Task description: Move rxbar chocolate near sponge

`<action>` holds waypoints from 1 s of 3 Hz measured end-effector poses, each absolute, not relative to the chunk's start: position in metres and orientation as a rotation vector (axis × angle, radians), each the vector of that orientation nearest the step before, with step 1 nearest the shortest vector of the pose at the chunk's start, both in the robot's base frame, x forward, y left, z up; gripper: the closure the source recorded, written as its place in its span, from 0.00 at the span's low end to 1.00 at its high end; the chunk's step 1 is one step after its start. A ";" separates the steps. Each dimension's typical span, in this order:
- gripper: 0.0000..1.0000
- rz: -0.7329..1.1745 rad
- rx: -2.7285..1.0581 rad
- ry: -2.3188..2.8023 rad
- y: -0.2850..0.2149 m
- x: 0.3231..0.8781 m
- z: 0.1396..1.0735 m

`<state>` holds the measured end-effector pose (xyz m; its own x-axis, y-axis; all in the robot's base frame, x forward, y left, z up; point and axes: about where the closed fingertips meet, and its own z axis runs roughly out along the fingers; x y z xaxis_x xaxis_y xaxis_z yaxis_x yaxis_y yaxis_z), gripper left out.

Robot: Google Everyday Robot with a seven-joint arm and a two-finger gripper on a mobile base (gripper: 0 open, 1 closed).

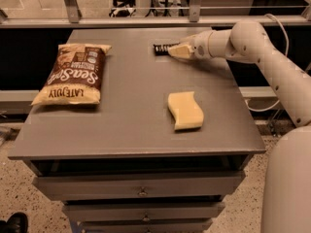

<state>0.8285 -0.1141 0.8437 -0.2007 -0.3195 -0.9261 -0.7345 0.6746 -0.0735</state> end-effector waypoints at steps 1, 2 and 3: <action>0.81 0.473 -0.842 1.794 -0.117 0.824 0.847; 1.00 0.475 -0.855 1.795 -0.119 0.815 0.855; 1.00 0.472 -0.875 1.812 -0.129 0.790 0.868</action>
Offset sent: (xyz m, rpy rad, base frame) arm -0.0251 -0.0148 0.0254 -0.0167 0.0019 0.0127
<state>0.7898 -0.1293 0.8677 -0.2115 -0.3469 -0.9138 -0.7484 0.6588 -0.0769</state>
